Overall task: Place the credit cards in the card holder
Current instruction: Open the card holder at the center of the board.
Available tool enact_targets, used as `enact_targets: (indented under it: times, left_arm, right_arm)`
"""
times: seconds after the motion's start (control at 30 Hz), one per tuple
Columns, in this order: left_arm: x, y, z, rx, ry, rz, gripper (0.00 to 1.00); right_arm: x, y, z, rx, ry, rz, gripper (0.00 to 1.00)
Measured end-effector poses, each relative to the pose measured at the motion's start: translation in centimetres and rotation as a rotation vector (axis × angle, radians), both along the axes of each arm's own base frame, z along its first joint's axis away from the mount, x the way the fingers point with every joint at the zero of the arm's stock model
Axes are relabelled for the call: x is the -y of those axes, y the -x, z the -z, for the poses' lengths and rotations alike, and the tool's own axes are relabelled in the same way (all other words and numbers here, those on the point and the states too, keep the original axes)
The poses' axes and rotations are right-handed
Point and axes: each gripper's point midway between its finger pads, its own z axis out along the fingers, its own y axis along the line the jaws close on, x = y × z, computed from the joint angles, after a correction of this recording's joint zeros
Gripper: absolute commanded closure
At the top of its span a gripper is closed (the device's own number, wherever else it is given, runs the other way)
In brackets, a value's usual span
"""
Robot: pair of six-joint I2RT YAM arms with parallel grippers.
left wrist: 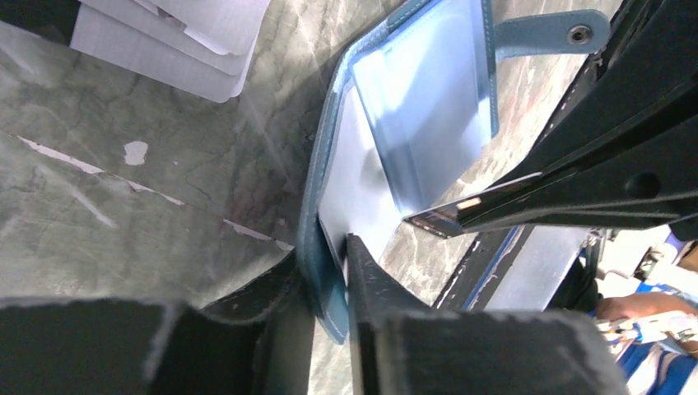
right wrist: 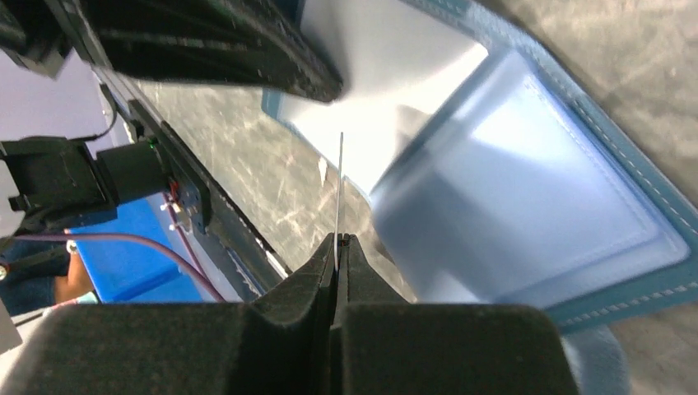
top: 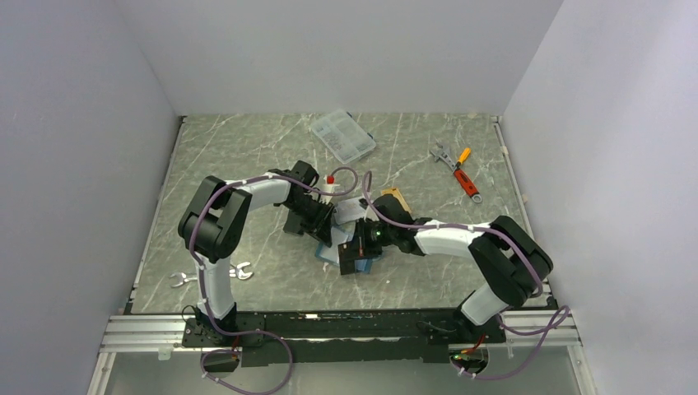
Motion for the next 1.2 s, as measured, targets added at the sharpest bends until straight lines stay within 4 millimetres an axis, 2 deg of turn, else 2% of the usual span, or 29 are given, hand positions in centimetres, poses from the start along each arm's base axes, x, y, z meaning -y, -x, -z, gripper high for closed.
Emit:
enact_targets:
  times: [0.07,0.3,0.5,0.7,1.2]
  left_arm:
    - [0.0,0.0,0.0,0.000,0.000,0.002,0.89]
    - [0.0,0.0,0.0,-0.001,-0.001,0.003,0.96]
    - [-0.1,0.1,-0.2,0.002,-0.002,0.015,0.97]
    - [0.0,0.3,-0.4,0.001,-0.003,0.026,0.97]
    - [0.4,0.6,-0.7,-0.001,0.005,0.047,0.97]
  right_arm:
    - [0.5,0.3,0.1,0.000,0.010,-0.001,1.00]
    - [4.3,1.3,-0.4,0.010,0.024,0.057,1.00]
    - [6.8,2.8,1.0,-0.030,0.064,0.096,1.00]
    - [7.5,3.6,1.7,-0.057,0.086,0.102,1.00]
    - [7.4,3.7,2.3,-0.083,0.089,0.097,1.00]
